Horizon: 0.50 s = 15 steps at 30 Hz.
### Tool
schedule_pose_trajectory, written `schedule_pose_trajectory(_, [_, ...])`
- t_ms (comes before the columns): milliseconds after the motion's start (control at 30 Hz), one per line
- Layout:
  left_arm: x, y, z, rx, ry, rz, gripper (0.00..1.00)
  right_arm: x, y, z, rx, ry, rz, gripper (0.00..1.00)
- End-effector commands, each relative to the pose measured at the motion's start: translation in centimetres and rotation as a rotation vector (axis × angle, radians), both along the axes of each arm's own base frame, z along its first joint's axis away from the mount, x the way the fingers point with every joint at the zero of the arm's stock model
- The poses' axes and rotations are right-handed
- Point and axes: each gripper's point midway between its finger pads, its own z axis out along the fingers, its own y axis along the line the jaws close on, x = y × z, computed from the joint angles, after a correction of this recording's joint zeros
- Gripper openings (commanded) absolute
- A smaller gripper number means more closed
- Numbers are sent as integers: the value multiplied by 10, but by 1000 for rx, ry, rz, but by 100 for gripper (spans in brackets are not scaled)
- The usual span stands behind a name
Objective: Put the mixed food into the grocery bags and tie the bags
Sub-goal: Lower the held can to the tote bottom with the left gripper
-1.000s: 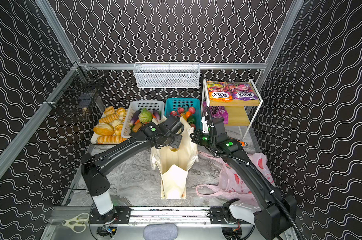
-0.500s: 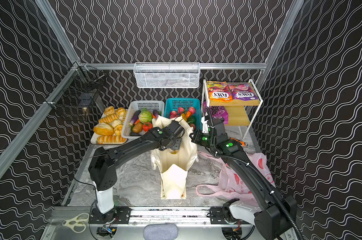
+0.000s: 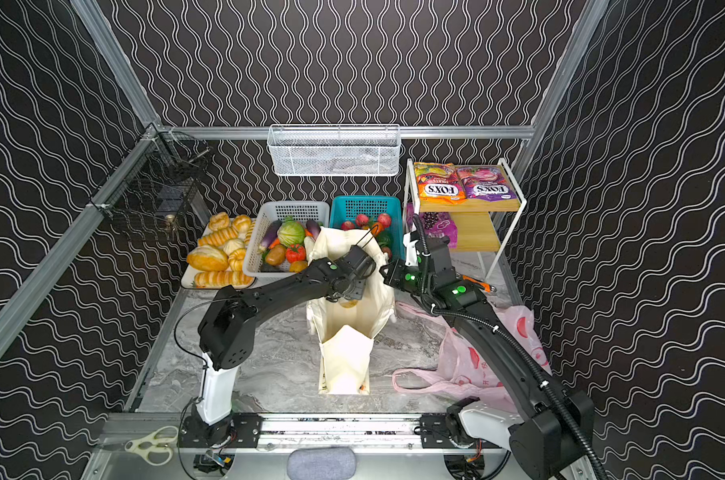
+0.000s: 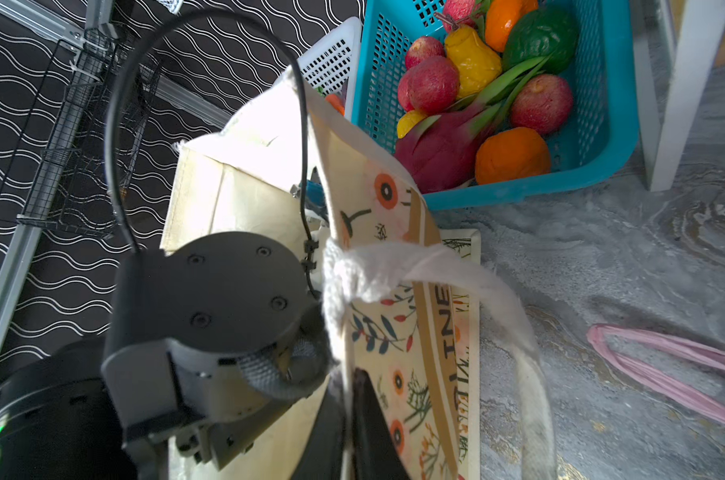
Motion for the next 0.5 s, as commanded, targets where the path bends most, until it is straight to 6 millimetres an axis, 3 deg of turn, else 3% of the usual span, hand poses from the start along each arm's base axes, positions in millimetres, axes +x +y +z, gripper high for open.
schedule_pose_trajectory(0, [15,-1,-4,-1,-51,19,27,1,-1,2,0,-20,-2,10])
schedule_pose_trajectory(233, [1,6,-32,8,13,16,31,2,-1,-2,-9,-6,-9,12])
schedule_pose_trajectory(467, [0,10,-37,36,26,5,35,2,-3,-3,-14,1,-19,14])
